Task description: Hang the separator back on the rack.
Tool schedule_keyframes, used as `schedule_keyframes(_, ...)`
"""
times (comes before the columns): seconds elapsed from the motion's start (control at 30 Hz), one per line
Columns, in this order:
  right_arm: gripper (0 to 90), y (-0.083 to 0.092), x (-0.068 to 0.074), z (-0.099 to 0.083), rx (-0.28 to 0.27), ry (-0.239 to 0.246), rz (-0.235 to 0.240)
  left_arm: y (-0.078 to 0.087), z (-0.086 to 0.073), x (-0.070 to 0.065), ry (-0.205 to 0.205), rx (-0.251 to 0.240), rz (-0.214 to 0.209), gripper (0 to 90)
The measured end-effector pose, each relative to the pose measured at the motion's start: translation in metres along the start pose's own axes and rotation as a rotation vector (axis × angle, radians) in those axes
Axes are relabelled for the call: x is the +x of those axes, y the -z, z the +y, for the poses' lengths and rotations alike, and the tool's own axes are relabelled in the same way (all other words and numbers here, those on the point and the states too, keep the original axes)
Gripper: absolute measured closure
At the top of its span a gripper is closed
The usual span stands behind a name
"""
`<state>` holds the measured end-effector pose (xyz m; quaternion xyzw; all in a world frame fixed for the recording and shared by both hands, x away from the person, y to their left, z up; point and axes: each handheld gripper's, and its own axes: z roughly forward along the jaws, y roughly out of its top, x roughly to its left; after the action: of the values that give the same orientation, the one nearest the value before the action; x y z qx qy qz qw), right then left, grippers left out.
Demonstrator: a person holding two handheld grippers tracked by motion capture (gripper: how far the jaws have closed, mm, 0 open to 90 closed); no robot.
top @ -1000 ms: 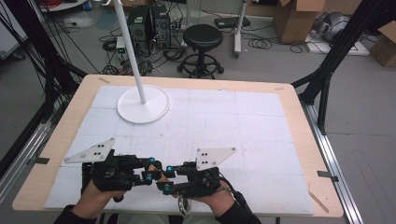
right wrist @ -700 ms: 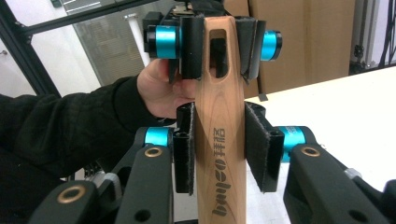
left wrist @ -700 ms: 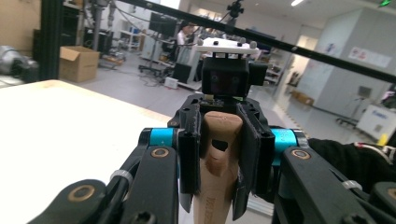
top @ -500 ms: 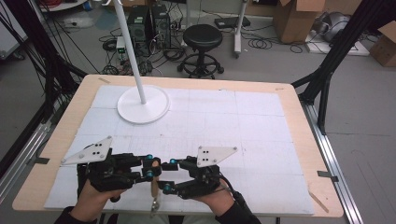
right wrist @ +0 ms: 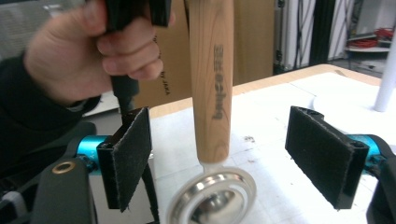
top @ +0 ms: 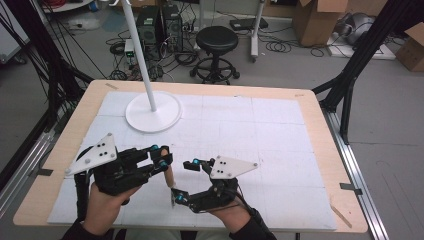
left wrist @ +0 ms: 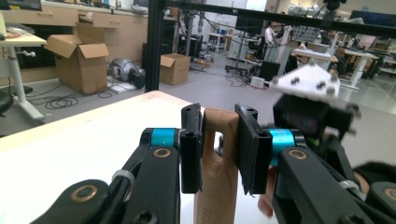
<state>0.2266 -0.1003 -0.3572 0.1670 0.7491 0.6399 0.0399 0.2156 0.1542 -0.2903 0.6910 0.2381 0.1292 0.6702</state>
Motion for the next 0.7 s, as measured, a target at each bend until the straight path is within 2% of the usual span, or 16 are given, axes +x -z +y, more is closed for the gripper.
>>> schedule_keyframes(0.1,22.7,-0.002,0.003,0.000,0.009,0.014,-0.030,-0.008,0.004,-0.006,-0.020,0.003,0.027,72.6)
schedule_keyframes(0.2,31.3,-0.005,0.006,-0.001,0.029,0.033,-0.045,-0.016,0.007,-0.012,-0.034,0.004,0.035,72.7)
schedule_keyframes(0.27,33.7,-0.006,0.007,-0.002,0.041,0.028,-0.087,-0.021,0.008,-0.017,-0.040,-0.001,0.045,72.7)
schedule_keyframes(0.33,40.6,-0.006,0.008,-0.002,0.043,0.039,-0.143,-0.026,0.009,-0.021,-0.044,-0.001,0.057,72.7)
schedule_keyframes(0.4,47.3,-0.005,0.009,-0.002,0.041,0.036,-0.175,-0.029,0.009,-0.025,-0.048,-0.002,0.070,72.7)
schedule_keyframes(0.5,52.1,-0.003,0.010,-0.001,0.050,0.028,-0.202,-0.032,0.008,-0.026,-0.035,-0.009,0.086,72.7)
schedule_keyframes(0.53,59.1,-0.002,0.010,-0.001,0.053,0.026,-0.203,-0.032,0.008,-0.027,-0.031,-0.009,0.091,72.7)
schedule_keyframes(0.6,67.0,0.000,0.010,0.001,0.050,0.036,-0.208,-0.032,0.009,-0.027,-0.027,-0.010,0.091,72.7)
schedule_keyframes(0.7,69.1,0.002,0.011,0.002,0.041,0.023,-0.222,-0.030,0.009,-0.027,-0.019,-0.022,0.099,72.7)
